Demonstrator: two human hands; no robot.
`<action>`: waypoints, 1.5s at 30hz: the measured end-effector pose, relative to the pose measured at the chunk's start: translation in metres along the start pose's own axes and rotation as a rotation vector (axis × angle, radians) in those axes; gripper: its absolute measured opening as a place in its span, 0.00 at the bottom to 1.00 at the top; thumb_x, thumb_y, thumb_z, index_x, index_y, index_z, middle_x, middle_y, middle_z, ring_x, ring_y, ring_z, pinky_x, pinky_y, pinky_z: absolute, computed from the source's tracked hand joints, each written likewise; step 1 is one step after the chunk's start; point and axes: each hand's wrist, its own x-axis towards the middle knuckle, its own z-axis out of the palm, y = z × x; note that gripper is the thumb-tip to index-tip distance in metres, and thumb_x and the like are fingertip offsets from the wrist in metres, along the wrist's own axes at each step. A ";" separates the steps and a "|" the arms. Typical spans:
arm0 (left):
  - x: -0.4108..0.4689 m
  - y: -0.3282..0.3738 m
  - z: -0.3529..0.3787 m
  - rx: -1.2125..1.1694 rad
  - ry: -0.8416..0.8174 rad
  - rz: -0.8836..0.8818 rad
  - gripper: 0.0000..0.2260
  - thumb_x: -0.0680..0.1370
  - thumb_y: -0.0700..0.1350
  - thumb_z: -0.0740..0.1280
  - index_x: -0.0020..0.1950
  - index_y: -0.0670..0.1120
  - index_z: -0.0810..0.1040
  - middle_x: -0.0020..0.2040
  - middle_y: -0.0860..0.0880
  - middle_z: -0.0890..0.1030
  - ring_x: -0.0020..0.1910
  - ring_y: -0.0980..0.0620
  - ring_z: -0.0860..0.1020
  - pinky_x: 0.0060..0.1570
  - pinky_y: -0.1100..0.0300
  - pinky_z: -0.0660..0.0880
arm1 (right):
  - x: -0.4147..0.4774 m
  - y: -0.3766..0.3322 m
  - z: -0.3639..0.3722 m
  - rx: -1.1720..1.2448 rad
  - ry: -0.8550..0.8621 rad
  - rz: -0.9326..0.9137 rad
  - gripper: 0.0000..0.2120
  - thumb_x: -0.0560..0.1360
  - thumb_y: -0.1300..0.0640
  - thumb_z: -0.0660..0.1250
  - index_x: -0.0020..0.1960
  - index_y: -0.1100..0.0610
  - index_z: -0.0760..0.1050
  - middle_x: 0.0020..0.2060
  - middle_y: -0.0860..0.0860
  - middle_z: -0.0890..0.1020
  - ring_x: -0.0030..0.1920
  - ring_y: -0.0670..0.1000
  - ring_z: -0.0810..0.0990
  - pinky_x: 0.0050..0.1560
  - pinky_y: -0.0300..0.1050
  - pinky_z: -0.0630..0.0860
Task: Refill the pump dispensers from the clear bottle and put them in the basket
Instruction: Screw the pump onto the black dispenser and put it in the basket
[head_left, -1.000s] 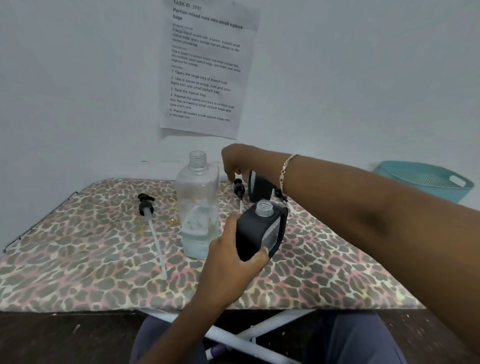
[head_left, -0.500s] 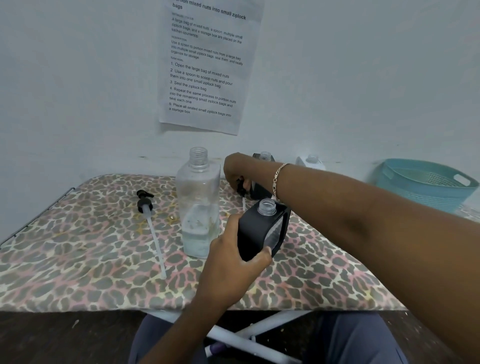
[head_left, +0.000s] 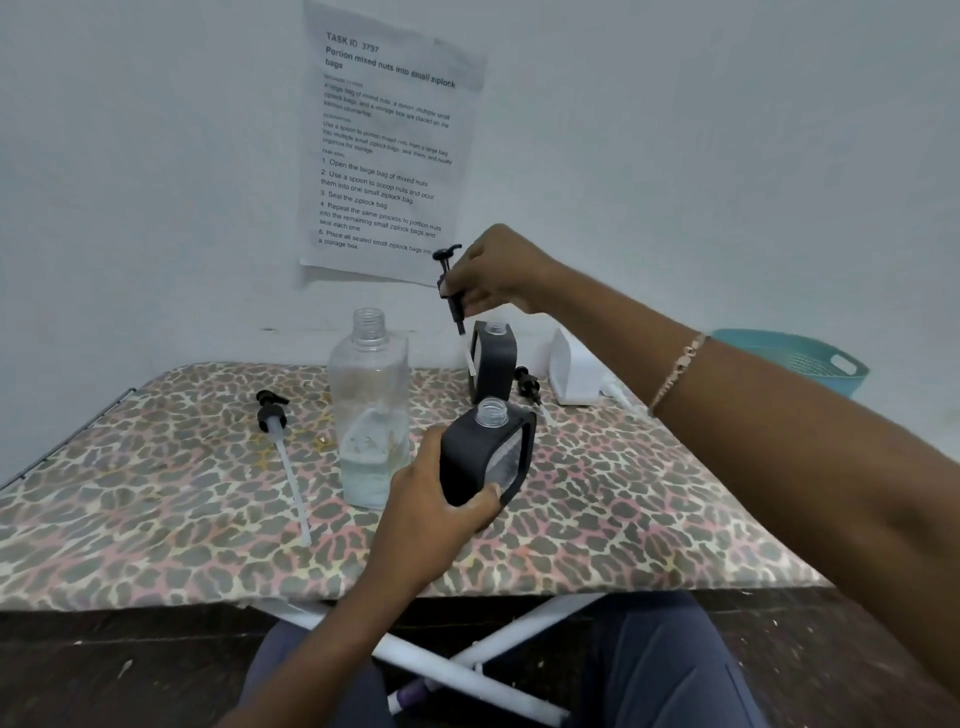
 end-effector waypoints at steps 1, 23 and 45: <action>0.000 0.000 0.000 0.003 0.002 0.005 0.19 0.75 0.46 0.76 0.63 0.55 0.74 0.48 0.57 0.84 0.47 0.60 0.83 0.44 0.60 0.80 | -0.013 -0.003 -0.007 0.062 0.010 -0.048 0.11 0.73 0.69 0.76 0.52 0.75 0.81 0.43 0.66 0.85 0.37 0.57 0.83 0.48 0.55 0.86; 0.000 -0.004 0.000 -0.043 0.021 0.016 0.20 0.75 0.43 0.77 0.64 0.56 0.77 0.50 0.60 0.85 0.50 0.62 0.84 0.47 0.65 0.80 | -0.138 0.044 -0.003 0.146 0.171 -0.266 0.13 0.72 0.54 0.79 0.54 0.56 0.82 0.48 0.55 0.87 0.49 0.55 0.88 0.55 0.54 0.85; -0.002 -0.002 -0.001 -0.144 -0.041 0.018 0.21 0.72 0.45 0.77 0.62 0.59 0.80 0.52 0.56 0.87 0.52 0.55 0.86 0.53 0.51 0.84 | -0.175 0.094 0.018 0.180 0.128 -0.195 0.23 0.70 0.47 0.80 0.64 0.48 0.83 0.59 0.45 0.86 0.60 0.45 0.85 0.66 0.56 0.79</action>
